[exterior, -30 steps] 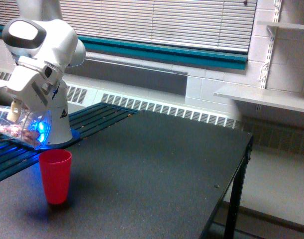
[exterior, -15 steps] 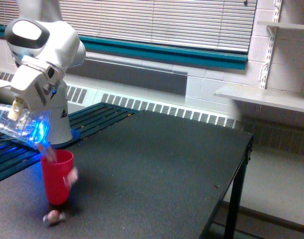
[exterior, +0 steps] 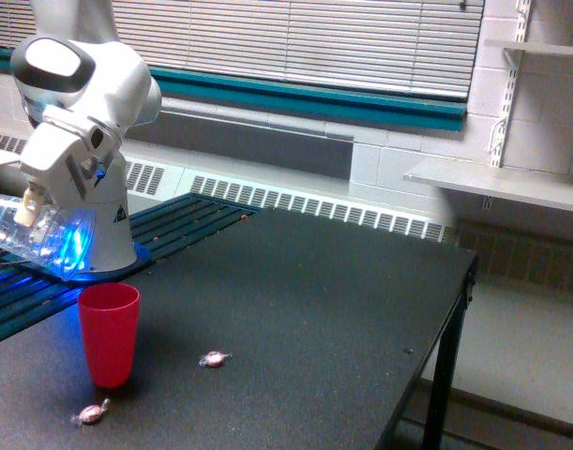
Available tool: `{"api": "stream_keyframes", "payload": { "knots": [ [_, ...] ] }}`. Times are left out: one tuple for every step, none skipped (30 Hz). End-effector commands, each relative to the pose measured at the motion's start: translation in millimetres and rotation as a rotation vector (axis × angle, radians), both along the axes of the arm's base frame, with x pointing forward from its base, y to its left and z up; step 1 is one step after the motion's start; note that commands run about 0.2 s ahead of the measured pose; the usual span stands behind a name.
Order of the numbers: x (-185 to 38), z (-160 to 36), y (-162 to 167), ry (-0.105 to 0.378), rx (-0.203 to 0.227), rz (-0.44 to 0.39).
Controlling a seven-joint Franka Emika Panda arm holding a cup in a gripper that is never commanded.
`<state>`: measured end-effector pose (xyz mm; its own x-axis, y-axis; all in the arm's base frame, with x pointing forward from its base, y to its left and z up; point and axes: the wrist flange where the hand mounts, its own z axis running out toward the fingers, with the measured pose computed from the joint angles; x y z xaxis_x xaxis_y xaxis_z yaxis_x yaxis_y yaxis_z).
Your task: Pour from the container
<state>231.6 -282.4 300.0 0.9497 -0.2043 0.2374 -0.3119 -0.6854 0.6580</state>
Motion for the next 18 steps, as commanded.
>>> {"api": "stream_keyframes", "payload": {
  "knots": [
    [6,6.0,4,-0.025,0.002,-0.004],
    [6,6.7,4,-0.034,0.008,-0.009],
    [7,7.7,5,-0.043,0.013,-0.015],
    [9,9.1,5,-0.053,0.019,-0.020],
    [10,10.1,6,-0.063,0.026,-0.026],
    [10,10.5,7,-0.072,0.035,-0.034],
    [11,10.9,7,-0.083,0.045,-0.043],
    [12,11.8,8,-0.093,0.051,-0.050],
    [12,12.3,9,-0.103,0.059,-0.057],
    [13,12.2,9,-0.113,0.068,-0.065],
    [13,12.1,11,-0.121,0.076,-0.071],
    [14,12.3,12,-0.129,0.082,-0.075],
    [15,12.7,13,-0.140,0.086,-0.081],
    [15,12.1,13,-0.150,0.093,-0.093],
    [15,9.6,15,-0.154,0.104,-0.098],
    [15,7.9,17,-0.154,0.109,-0.097],
    [15,7.4,18,-0.154,0.109,-0.097],
    [15,7.3,18,-0.154,0.110,-0.097]
  ]
}}
